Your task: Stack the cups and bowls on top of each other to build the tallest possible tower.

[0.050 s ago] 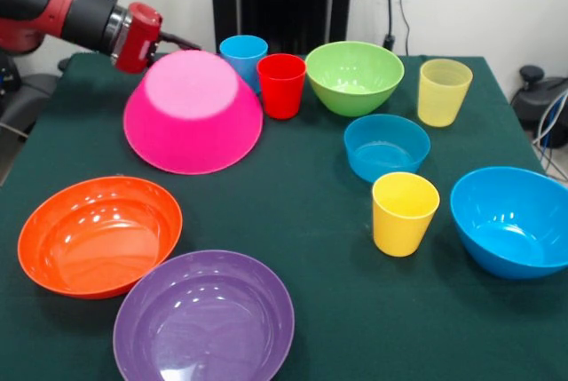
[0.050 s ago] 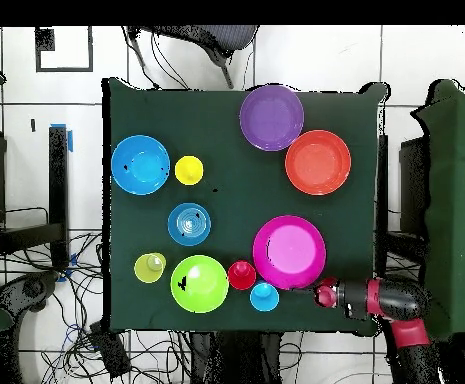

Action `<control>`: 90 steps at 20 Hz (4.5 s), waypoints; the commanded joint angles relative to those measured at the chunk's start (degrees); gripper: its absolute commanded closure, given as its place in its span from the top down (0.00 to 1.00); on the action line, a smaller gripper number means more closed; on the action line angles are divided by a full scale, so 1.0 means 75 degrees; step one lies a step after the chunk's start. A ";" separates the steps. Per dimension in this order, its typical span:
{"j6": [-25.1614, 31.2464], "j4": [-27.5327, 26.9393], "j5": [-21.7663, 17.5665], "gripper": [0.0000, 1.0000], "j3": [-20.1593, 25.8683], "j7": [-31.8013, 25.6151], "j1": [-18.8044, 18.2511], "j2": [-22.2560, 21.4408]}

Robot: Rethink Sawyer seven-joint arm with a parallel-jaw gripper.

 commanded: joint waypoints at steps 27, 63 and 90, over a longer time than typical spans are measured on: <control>-0.2390 -0.1348 -0.0959 1.00 -0.1475 0.0095 0.2697 -0.1545; -0.3251 0.0832 0.0511 1.00 -0.1763 0.1867 0.3963 -0.4559; -0.3564 0.0831 0.2234 1.00 -0.2821 0.4827 0.7360 -0.8067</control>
